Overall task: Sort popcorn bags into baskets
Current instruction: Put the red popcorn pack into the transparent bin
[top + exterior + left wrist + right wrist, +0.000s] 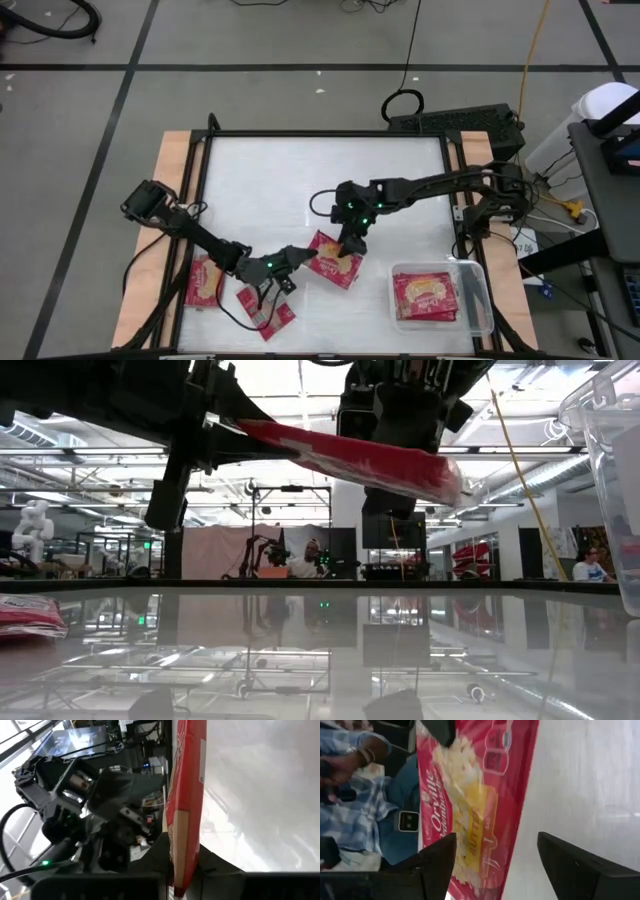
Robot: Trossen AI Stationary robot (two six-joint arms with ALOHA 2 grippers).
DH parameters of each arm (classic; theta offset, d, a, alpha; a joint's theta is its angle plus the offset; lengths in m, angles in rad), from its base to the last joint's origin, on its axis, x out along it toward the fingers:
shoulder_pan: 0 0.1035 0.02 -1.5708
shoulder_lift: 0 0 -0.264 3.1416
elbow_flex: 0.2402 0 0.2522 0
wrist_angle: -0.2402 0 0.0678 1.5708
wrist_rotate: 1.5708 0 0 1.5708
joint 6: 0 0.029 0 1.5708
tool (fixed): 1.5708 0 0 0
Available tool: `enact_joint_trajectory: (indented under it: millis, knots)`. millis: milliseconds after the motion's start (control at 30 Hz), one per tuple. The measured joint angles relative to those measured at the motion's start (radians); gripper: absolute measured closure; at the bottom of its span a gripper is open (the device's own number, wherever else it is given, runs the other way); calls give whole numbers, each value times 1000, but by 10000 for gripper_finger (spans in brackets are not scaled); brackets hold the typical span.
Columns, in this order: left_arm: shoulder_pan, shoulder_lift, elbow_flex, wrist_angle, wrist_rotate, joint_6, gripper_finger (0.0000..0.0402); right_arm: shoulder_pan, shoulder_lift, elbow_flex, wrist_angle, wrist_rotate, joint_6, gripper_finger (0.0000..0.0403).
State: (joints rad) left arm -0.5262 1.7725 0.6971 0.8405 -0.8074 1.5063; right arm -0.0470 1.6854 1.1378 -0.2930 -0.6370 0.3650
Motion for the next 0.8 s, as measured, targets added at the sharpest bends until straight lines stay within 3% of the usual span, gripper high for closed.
enact_joint_trajectory:
  millis: [200,300,667,800]
  knots:
    - [11,0,0,4,-5,25,384,16,-3,0,98,-39,-44,136]
    - [14,-1,0,6,-6,12,377,16,-2,-1,128,-43,-44,159]
    - [8,-1,0,2,-9,-15,374,16,-3,-1,117,-45,4,346]
    - [14,-1,0,0,-14,-127,343,16,-4,-1,91,-44,8,392]
